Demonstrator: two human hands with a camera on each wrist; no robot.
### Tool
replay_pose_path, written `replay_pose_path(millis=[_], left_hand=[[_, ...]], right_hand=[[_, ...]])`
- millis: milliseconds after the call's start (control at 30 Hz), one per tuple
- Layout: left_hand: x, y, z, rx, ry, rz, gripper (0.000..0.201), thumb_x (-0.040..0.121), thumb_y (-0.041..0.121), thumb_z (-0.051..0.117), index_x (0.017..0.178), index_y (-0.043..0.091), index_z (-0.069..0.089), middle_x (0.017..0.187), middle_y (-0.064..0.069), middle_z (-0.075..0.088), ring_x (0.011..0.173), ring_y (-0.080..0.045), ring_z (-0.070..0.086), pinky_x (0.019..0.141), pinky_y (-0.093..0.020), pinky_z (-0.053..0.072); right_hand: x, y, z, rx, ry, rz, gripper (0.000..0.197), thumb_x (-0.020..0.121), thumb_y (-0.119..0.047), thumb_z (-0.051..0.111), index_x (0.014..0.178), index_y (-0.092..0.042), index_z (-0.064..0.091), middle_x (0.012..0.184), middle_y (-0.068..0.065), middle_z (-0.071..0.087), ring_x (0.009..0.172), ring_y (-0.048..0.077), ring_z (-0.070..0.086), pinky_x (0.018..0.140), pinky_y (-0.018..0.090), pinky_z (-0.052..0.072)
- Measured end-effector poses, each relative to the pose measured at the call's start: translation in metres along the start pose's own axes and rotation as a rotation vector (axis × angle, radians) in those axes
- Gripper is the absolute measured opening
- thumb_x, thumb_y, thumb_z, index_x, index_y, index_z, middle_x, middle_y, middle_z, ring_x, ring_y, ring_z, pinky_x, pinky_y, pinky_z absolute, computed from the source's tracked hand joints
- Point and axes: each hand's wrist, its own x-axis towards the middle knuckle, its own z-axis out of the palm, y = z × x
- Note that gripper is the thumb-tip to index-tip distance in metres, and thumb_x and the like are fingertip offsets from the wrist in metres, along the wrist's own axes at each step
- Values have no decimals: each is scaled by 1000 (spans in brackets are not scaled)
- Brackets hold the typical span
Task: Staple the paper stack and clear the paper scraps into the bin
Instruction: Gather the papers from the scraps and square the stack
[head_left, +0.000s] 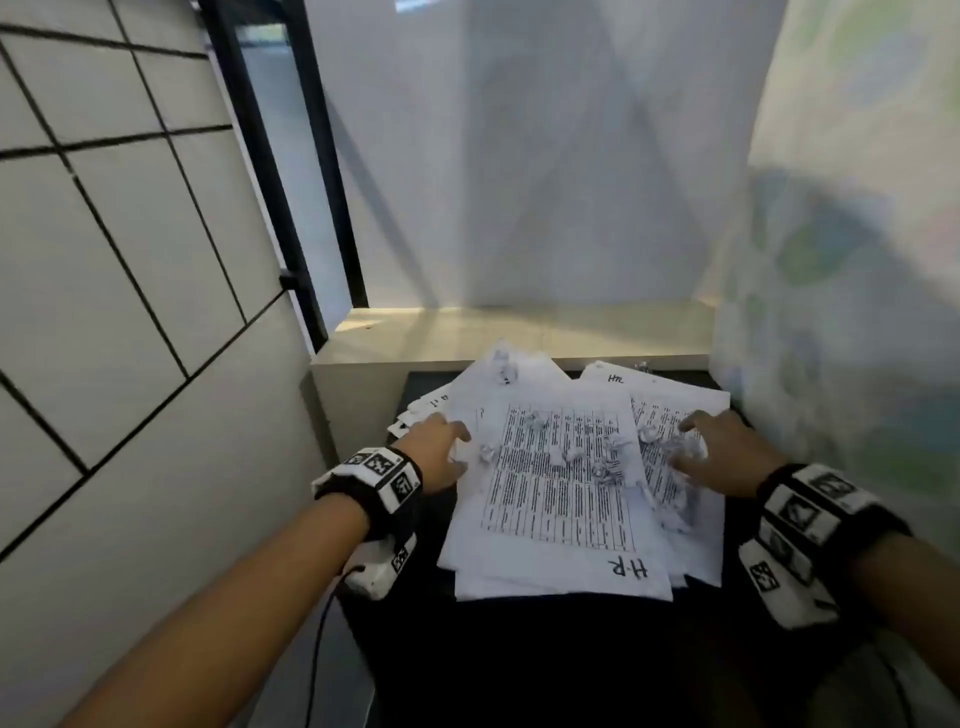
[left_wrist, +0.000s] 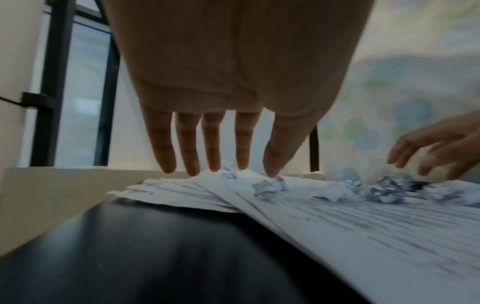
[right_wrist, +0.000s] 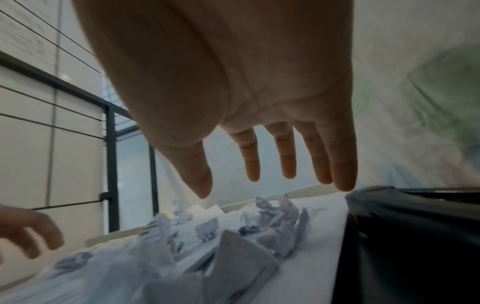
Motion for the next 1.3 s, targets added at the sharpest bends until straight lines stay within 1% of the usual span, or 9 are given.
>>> replay_pose_path(millis=[133,233,400,533,800,933,1100,1233,1300], left_hand=[[10,-8,-3,-50,4,-275,60,87,43,52,136,11,42,142,-18,43,128,-34,46,105,-39,41],[18,-9,-10,-137,-65,-310,81,84,67,39,147,17,27,151,-6,36,135,-26,41,107,-39,36],[41,-7,-8,-140,-72,-273,49,85,38,48,124,10,55,132,-12,57,117,-28,56,95,-30,46],[52,-4,-3,-157,-113,-247,48,89,33,53,128,4,49,117,-15,58,107,-29,57,88,-32,46],[62,-14,6,-206,-69,-323,63,82,26,64,137,8,38,139,-17,47,126,-32,48,102,-37,43],[59,-21,11,-201,-42,-496,87,77,41,63,146,9,20,149,-21,30,138,-37,31,112,-45,32],[75,-22,23,-340,-14,-477,103,57,52,62,143,8,28,140,-15,48,123,-35,51,101,-43,46],[65,0,13,-447,-28,-412,67,80,26,64,137,3,38,137,-19,49,123,-34,51,98,-35,47],[71,1,14,-537,5,-404,67,85,14,61,143,5,31,144,-20,40,129,-34,45,105,-37,43]], right_hand=[[9,-12,-3,-5,-74,117,67,82,-56,56,134,-17,41,139,19,37,123,36,49,104,38,43],[23,-16,1,0,-85,155,74,81,-63,52,137,-16,39,142,18,34,126,35,47,105,40,42],[40,-24,10,47,-87,192,74,83,-58,54,140,-14,36,144,17,34,127,34,47,104,40,42],[49,-33,23,-8,-158,161,78,81,-63,52,140,-16,34,144,17,37,128,33,47,103,42,42],[57,-46,34,-103,-242,15,74,84,-66,44,142,-20,35,145,11,44,127,28,49,107,42,40],[62,-39,27,24,-42,137,65,84,-60,49,134,-19,46,140,14,46,128,33,46,107,43,39],[64,-32,30,60,14,288,63,83,-51,52,132,-12,44,137,17,41,121,35,50,99,40,46],[67,-38,31,112,-46,202,55,83,-41,53,130,-14,44,135,15,42,115,32,55,94,37,49],[68,-41,31,123,-74,149,53,80,-38,57,128,-17,45,134,13,43,114,29,56,94,36,50]])
